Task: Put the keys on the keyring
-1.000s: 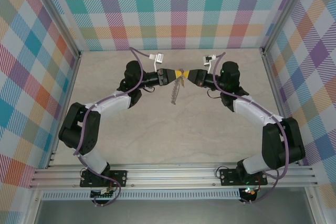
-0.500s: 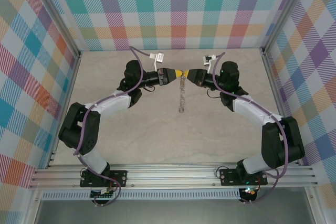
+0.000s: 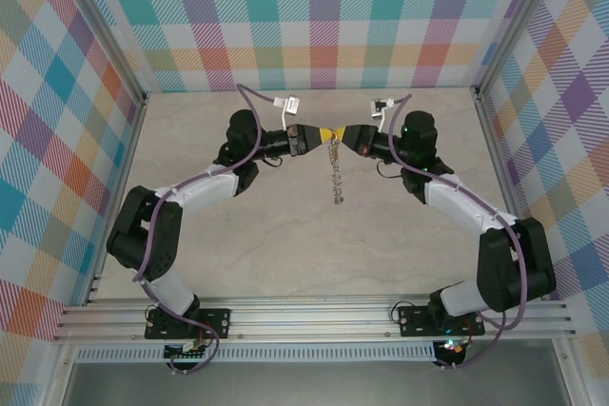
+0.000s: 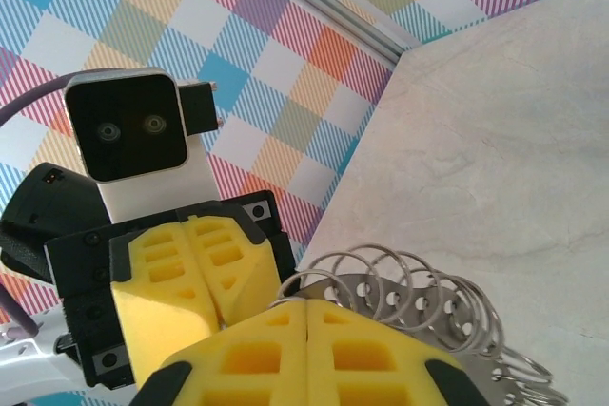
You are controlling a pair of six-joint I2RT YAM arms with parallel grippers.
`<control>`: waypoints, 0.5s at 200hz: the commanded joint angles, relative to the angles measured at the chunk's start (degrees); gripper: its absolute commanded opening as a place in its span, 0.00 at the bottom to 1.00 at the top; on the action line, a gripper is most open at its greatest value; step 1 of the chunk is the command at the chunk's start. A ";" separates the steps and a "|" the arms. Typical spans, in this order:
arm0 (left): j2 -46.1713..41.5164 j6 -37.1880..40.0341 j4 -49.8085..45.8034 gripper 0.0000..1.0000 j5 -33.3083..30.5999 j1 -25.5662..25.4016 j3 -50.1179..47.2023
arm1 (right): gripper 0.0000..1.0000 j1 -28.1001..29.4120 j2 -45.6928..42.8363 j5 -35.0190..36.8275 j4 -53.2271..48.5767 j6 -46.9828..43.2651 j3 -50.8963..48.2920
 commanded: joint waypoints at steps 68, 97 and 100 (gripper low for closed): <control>-2.41 -0.21 4.42 0.00 4.02 -1.26 0.56 | 0.41 -4.35 -12.86 -4.40 -2.57 -3.79 -1.19; -3.15 1.46 3.33 0.00 5.52 -1.34 0.58 | 0.37 -4.27 -11.47 -9.32 -2.32 -5.26 0.37; -3.19 1.47 3.33 0.00 5.59 -1.29 0.58 | 0.37 -4.26 -11.35 -9.76 -2.31 -5.43 0.44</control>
